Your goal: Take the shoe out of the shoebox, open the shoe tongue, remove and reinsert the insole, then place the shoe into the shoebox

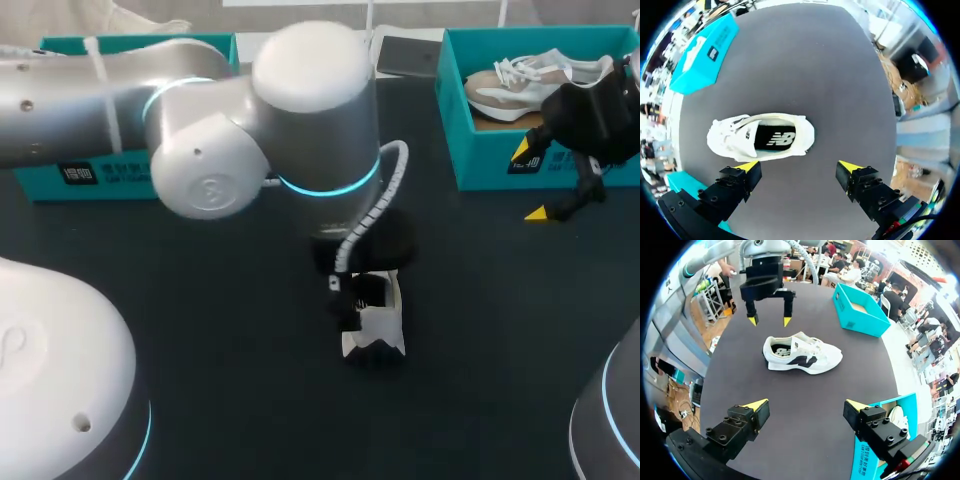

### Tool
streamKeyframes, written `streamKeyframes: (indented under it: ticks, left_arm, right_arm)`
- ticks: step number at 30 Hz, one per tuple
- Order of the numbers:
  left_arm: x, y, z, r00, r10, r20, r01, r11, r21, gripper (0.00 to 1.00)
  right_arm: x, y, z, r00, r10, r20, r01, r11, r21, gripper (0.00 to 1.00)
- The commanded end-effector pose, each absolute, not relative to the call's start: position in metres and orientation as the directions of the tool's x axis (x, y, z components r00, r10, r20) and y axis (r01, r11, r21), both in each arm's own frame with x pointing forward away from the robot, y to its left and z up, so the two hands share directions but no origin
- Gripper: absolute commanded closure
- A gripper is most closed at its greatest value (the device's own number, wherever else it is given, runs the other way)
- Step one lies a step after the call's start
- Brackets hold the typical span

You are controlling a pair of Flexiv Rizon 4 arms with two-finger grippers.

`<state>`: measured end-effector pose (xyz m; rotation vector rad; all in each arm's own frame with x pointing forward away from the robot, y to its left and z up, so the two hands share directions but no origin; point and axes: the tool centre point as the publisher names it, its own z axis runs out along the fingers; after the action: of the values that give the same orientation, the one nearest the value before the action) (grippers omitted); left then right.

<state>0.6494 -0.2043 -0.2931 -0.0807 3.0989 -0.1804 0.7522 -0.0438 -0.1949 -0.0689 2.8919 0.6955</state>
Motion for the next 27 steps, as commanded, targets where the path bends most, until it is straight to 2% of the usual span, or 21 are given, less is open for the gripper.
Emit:
streamKeyframes:
  ticks: [1, 9, 27]
  left_arm:
    - [0.647, -0.231, -0.313, -0.949, -0.314, 0.017, -0.314, 0.941, -0.128, 0.00]
    - [0.641, -0.246, -0.340, -0.964, -0.265, -0.007, -0.262, 0.955, -0.137, 0.00]
    - [0.643, -0.247, -0.363, -0.992, -0.118, -0.033, -0.114, 0.989, -0.099, 0.00]
  right_arm:
    - [0.753, -0.043, -0.196, -0.985, -0.005, -0.171, -0.082, 0.892, 0.444, 0.00]
    - [0.753, -0.043, -0.196, -0.985, -0.005, -0.171, -0.082, 0.892, 0.444, 0.00]
    - [0.753, -0.043, -0.196, -0.985, -0.005, -0.171, -0.082, 0.892, 0.444, 0.00]
